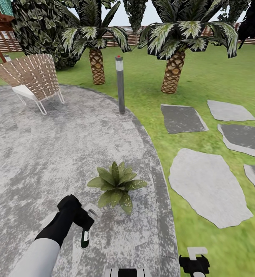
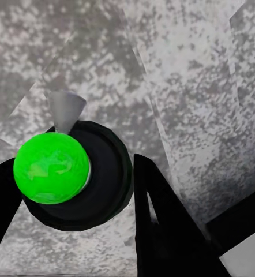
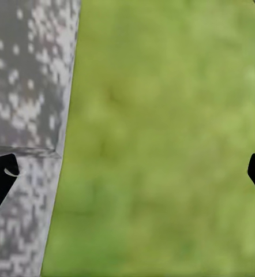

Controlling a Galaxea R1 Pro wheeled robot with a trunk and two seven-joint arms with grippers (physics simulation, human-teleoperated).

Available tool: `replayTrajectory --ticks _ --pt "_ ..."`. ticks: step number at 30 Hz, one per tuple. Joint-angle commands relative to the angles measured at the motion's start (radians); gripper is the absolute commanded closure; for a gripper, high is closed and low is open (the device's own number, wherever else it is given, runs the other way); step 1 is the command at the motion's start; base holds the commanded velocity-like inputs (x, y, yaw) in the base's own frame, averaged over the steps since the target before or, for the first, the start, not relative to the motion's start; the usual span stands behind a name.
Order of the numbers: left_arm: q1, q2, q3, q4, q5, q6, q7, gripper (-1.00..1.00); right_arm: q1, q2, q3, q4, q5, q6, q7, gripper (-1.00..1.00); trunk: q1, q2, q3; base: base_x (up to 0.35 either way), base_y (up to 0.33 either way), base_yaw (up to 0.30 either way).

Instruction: Pick up the pesticide atomizer in the garden and spray insectifuge to fully cover both potted plants in the garden.

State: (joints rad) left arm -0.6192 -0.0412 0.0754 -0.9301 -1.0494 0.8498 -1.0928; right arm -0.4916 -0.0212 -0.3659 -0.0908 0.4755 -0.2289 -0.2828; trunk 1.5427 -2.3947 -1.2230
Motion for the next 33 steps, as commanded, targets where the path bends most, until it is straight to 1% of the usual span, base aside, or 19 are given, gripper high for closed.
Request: replayTrajectory --ticks 1,8,9,11,14,20,25,27,33 --pt "0.0 -0.001 0.004 -0.001 -0.008 0.006 -0.004 1.0 -0.001 0.0 -0.008 0.002 0.01 -0.004 -0.003 -1.0 0.0 0.0 -0.001 0.001 0.0 -0.001" --pt "0.001 -0.002 0.004 -0.01 -0.002 0.005 0.002 1.0 -0.001 0.004 -0.008 0.002 0.009 -0.004 -0.001 -1.0 0.0 0.0 -0.001 0.0 0.0 -0.01" --pt "0.001 -0.001 0.004 -0.01 0.013 0.005 0.002 1.0 -0.001 0.004 -0.008 0.002 0.009 -0.004 -0.001 -1.0 0.0 0.0 -0.001 0.0 0.0 -0.16" --pt "0.001 0.003 0.003 -0.011 0.057 0.005 0.003 1.0 -0.001 0.004 -0.008 0.002 0.009 -0.004 -0.001 -1.0 0.0 0.0 -0.001 0.0 0.0 -0.222" --pt "0.001 0.006 0.003 -0.012 0.081 0.003 0.004 1.0 -0.001 0.004 -0.008 0.002 0.009 -0.004 -0.001 -1.0 0.0 0.0 -0.001 -0.074 0.027 -0.252" --pt "0.001 0.007 0.003 -0.012 0.086 0.003 0.005 1.0 -0.001 0.004 -0.008 0.002 0.009 -0.004 -0.001 -1.0 0.0 0.0 -0.001 -0.276 0.144 -0.261" --pt "0.001 0.007 0.003 -0.011 0.086 0.004 0.048 1.0 -0.001 0.004 -0.008 0.002 0.009 -0.004 -0.001 -1.0 0.0 0.0 -0.001 -0.298 0.178 -0.262" --pt "0.001 0.007 0.003 -0.011 0.086 0.004 0.054 1.0 -0.001 0.004 -0.008 0.002 0.009 -0.004 -0.001 -1.0 0.0 0.0 -0.001 -0.279 0.212 -0.262" --pt "0.001 0.005 0.003 -0.01 0.087 0.004 0.057 1.0 -0.001 0.004 -0.008 0.002 0.009 -0.004 -0.001 -1.0 0.0 0.0 -0.001 -0.098 0.256 -0.262"
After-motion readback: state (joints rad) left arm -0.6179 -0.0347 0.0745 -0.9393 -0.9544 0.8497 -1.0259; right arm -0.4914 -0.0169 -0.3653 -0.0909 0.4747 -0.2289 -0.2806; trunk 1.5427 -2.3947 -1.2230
